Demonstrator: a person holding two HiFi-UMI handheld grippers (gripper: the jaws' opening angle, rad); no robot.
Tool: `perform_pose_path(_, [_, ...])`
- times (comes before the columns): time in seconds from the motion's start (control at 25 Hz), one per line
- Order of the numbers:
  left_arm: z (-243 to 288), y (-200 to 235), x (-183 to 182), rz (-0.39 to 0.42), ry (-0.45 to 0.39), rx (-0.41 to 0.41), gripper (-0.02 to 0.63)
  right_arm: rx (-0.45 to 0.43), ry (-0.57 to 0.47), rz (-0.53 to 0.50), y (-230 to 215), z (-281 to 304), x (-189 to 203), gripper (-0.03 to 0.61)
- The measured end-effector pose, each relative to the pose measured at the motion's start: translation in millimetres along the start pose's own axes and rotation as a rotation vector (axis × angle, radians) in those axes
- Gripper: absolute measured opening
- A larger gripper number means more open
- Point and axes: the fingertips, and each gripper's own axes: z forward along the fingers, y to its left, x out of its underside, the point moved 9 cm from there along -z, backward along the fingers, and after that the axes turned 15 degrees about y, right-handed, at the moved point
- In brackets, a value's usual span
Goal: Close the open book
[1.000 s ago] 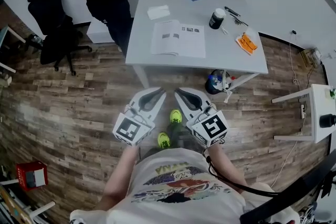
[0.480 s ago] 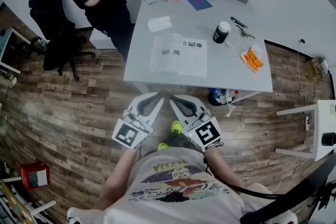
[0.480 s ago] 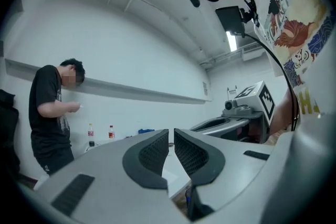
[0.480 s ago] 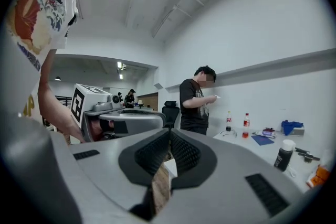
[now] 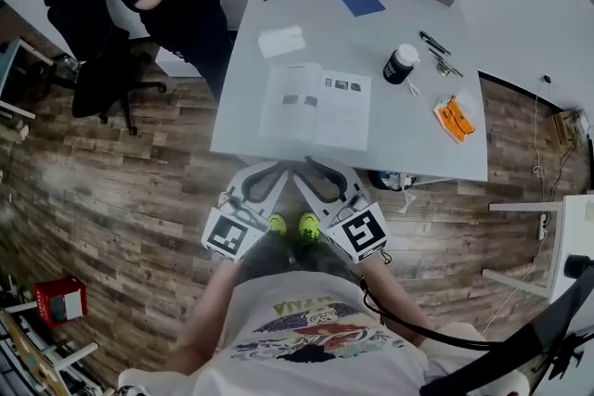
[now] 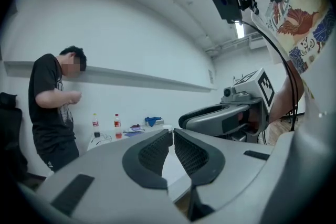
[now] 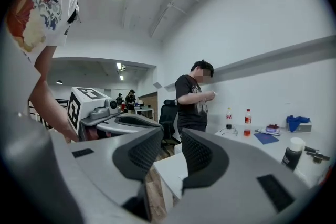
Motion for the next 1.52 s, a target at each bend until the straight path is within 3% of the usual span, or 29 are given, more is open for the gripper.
perform_pose_path(0.44, [37,46,40,-0.007,0.025,0.024,0.015,0.101,0.114,0.044,-16,55,28,0.140])
perform_pose_path(0.76, [63,74,92,0.007,0.083,0.036,0.015,0.175,0.212,0.084,-27,101,69,0.178])
perform_pose_path(1.24, [116,97,154,0.063,0.148,0.053,0.015,0.291,0.319,0.035,-48,159,129,0.210])
perform_pose_path(1.52, [133,103,181,0.053,0.151,0.034,0.015,0.322,0.375,-0.007,-60,179,155,0.229])
